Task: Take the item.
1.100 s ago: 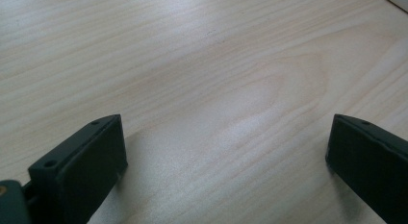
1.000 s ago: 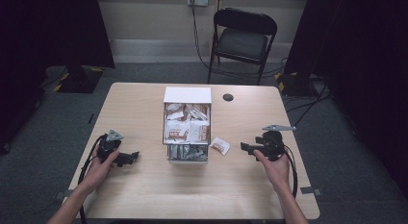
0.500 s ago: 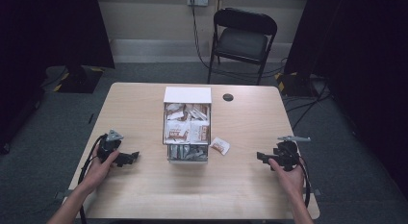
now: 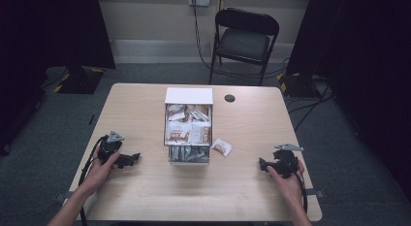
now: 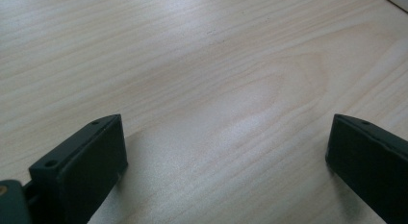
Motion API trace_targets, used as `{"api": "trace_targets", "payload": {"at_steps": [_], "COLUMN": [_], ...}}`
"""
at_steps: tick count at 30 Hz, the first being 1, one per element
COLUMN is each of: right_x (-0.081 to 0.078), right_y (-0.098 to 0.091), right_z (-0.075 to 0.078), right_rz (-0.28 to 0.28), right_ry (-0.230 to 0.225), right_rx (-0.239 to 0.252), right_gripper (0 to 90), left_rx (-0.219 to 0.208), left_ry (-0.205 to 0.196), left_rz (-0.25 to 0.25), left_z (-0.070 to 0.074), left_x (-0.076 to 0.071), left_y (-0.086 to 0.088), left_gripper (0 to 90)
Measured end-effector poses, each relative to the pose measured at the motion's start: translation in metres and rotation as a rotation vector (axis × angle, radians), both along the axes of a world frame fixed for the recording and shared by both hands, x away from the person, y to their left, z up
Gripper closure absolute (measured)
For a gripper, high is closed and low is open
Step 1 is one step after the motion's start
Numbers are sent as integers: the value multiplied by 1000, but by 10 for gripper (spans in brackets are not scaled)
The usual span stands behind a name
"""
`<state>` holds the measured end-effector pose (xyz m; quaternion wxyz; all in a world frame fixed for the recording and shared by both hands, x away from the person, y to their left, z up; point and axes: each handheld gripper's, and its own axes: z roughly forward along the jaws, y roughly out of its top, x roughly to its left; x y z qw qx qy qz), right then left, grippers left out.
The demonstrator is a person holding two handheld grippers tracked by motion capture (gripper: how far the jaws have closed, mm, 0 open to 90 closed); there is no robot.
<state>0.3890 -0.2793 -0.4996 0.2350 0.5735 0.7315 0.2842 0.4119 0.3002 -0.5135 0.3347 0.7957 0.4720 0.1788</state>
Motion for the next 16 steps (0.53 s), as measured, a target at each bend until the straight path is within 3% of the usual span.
{"api": "trace_targets", "payload": {"at_steps": [4,10,16], "right_x": [-4,-9,-12], "right_y": [-2,1,1], "right_z": [-2,-1,-3], "right_rz": [6,-21,-21], "right_ry": [-27,-17,-34], "right_rx": [7,4,5], "right_gripper": [113,113,112], "left_rx": [0,-1,0], "left_ry": [1,1,0], "left_rz": [0,0,0], "left_z": [0,0,0], "left_x": [0,0,0], "left_y": [0,0,0], "left_gripper": [0,0,0]}}
